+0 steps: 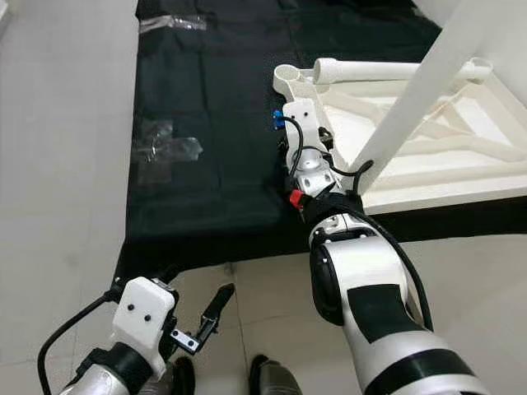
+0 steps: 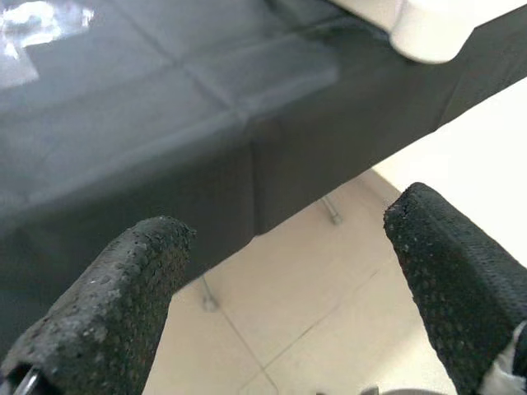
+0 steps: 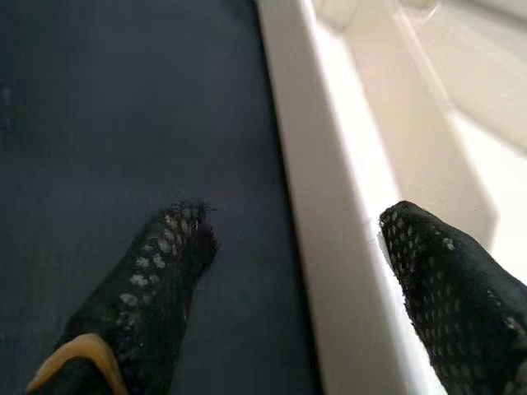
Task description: Building children table
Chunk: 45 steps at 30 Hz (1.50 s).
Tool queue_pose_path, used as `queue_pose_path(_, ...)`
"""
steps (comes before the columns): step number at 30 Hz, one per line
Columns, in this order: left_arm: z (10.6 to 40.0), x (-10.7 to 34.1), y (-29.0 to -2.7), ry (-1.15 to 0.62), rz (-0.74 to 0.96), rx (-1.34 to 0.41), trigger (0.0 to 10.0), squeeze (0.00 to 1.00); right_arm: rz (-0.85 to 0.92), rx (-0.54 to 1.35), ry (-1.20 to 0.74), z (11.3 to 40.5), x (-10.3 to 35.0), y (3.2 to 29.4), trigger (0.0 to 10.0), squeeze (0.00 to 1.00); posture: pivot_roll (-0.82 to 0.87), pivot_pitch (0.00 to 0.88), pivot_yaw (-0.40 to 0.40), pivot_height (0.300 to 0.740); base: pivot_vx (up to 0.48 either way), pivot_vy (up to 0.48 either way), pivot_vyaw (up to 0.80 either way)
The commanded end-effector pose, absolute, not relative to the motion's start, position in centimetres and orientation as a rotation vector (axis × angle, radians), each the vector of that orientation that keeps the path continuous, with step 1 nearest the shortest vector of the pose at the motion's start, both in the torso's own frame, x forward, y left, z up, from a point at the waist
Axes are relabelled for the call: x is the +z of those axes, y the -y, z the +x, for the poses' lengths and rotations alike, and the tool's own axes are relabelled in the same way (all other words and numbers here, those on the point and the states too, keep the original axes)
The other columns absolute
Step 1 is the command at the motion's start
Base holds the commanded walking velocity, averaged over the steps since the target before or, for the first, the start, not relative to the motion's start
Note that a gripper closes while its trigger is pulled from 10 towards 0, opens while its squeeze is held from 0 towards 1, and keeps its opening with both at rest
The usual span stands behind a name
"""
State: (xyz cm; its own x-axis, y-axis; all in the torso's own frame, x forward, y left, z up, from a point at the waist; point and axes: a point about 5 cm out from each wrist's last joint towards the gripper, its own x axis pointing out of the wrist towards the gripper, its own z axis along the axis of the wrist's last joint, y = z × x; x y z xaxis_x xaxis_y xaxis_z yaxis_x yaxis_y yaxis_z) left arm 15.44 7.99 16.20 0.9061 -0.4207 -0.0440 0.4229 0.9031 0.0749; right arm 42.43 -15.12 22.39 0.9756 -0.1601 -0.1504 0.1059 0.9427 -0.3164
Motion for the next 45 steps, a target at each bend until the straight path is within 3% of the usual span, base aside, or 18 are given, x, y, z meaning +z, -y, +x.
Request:
queue_pose_path(1,14.2,16.3,-6.4,-0.051,0.028,-0.497,10.0,0.00,-0.304,-0.143,-0.214,42.3,22.0,15.6,10.0,0.00,0.11,0.327,-0.090,0.740,0.000,0.000,0.00)
queue_pose_path(7,14.1,16.3,-6.3,-0.058,0.027,-0.485,10.0,0.00,-0.251,-0.066,-0.285,42.3,21.3,15.2,10.0,0.00,0.10,0.321,-0.103,0.740,0.000,0.000,0.00)
queue_pose_path(8,14.1,16.3,-6.3,-0.059,0.027,-0.482,10.0,0.00,-0.249,-0.040,-0.289,42.3,21.3,15.0,0.0,0.00,0.10,0.317,-0.107,0.740,0.000,0.000,0.00)
queue_pose_path(30,15.6,16.4,-6.4,-0.019,0.061,-0.464,10.0,0.00,-0.284,0.114,-0.237,42.6,23.1,13.7,0.0,0.00,0.09,0.273,-0.103,0.740,0.000,0.000,0.00)
queue_pose_path(32,15.9,16.4,-6.4,-0.011,0.067,-0.459,10.0,0.00,-0.285,0.219,-0.240,42.5,22.8,12.1,0.0,0.00,0.08,0.266,-0.105,0.740,0.000,0.000,0.00)
queue_pose_path(35,15.9,16.4,-6.4,-0.011,0.067,-0.459,10.0,0.00,-0.285,0.219,-0.240,42.5,22.8,12.1,0.0,0.00,0.08,0.266,-0.105,0.740,0.000,0.000,0.00)
queue_pose_path(38,16.4,16.4,-6.5,-0.002,0.075,-0.452,10.0,0.00,-0.324,0.431,-0.271,41.7,20.9,9.6,0.0,0.00,0.07,0.260,-0.103,0.740,0.000,0.000,0.00)
queue_pose_path(45,16.7,16.3,-6.7,0.001,0.084,-0.446,10.0,0.00,-0.356,0.572,-0.286,40.9,19.5,9.2,0.0,0.00,0.07,0.249,-0.098,0.740,0.000,0.000,0.00)
